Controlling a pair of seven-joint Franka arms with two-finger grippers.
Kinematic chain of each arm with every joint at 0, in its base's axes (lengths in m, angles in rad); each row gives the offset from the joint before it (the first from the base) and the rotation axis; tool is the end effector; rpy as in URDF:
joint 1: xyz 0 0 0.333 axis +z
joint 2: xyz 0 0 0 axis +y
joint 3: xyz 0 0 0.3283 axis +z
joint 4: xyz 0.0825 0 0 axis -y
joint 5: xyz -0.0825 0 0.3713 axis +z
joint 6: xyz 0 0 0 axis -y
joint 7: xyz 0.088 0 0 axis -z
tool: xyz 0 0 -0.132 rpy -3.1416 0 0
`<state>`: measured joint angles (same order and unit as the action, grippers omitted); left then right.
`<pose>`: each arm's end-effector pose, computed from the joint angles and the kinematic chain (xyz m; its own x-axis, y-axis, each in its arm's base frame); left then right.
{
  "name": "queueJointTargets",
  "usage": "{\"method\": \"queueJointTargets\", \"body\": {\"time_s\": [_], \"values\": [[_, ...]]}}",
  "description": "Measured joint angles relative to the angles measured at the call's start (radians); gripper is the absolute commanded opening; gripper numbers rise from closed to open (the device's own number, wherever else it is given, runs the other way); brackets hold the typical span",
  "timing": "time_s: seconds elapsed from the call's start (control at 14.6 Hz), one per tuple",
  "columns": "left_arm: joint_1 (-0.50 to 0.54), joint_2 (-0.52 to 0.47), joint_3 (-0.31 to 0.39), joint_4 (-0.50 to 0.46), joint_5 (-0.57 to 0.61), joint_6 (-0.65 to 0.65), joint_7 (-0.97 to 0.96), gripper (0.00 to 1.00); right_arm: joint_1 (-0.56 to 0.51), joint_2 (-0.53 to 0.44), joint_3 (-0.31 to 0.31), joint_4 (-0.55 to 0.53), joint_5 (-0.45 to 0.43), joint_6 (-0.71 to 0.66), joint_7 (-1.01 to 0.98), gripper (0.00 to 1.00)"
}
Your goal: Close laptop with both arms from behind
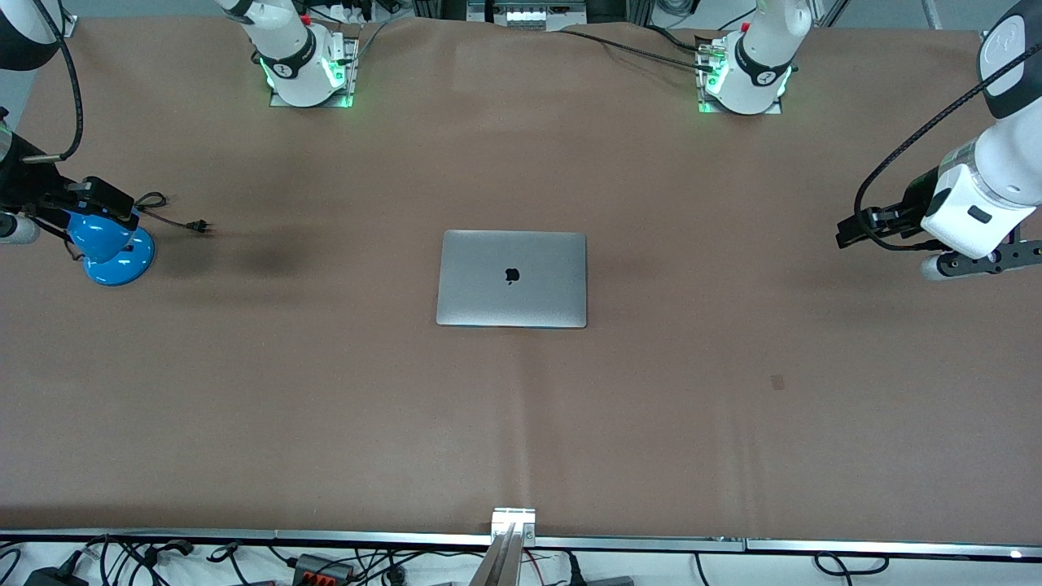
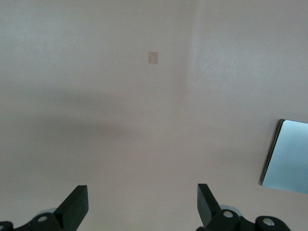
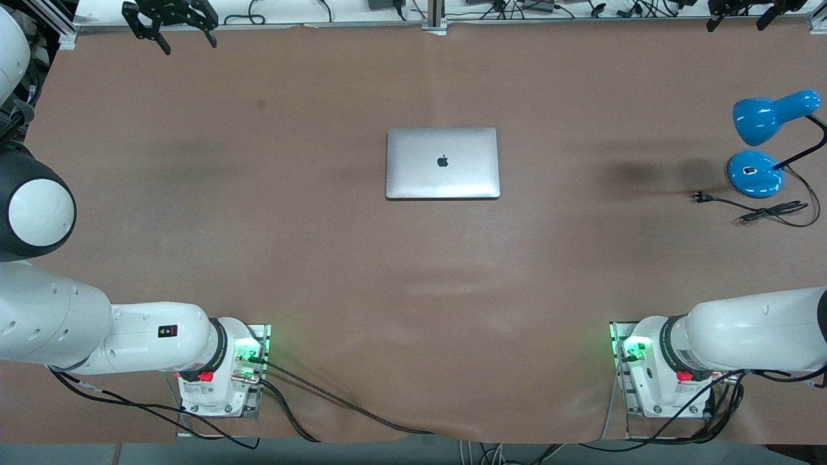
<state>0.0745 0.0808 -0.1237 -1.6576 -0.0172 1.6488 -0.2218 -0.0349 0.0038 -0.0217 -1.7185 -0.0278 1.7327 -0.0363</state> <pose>0.5636 -0.0277 0.5340 0.9806 0.1727 -0.0926 0.1741 -0.9847 0.0067 0.5516 -0.0345 0.5555 0.9998 -0.0158 0.0093 -0.0161 -0.9995 0.0279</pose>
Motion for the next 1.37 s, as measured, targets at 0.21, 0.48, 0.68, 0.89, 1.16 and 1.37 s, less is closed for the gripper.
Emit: {"method": "queueJointTargets", "body": {"time_s": [0.21, 0.48, 0.68, 0.89, 1.16, 1.37], "values": [[0.0, 0.0, 0.0, 0.015, 0.0, 0.0, -0.006, 1.0, 0.001, 0.0, 0.001, 0.004, 0.0, -0.002, -0.002, 1.0], [0.003, 0.0, 0.001, 0.016, 0.0, 0.0, -0.014, 1.0, 0.004, 0.0, 0.006, 0.005, 0.0, -0.006, -0.004, 1.0], [0.002, 0.0, 0.001, 0.016, 0.0, 0.0, -0.016, 1.0, 0.004, 0.0, 0.006, 0.005, 0.0, -0.013, -0.005, 1.0], [0.002, 0.0, 0.001, 0.018, 0.0, 0.0, -0.016, 1.0, 0.004, -0.001, 0.006, 0.005, 0.0, -0.025, -0.008, 1.0], [0.002, 0.0, 0.001, 0.018, 0.0, 0.0, -0.016, 1.0, 0.003, -0.004, 0.005, 0.006, 0.0, -0.03, -0.008, 1.0], [0.0, 0.0, 0.001, 0.018, 0.0, 0.0, -0.016, 1.0, 0.003, -0.004, 0.005, 0.006, 0.0, -0.034, -0.009, 1.0]]}}
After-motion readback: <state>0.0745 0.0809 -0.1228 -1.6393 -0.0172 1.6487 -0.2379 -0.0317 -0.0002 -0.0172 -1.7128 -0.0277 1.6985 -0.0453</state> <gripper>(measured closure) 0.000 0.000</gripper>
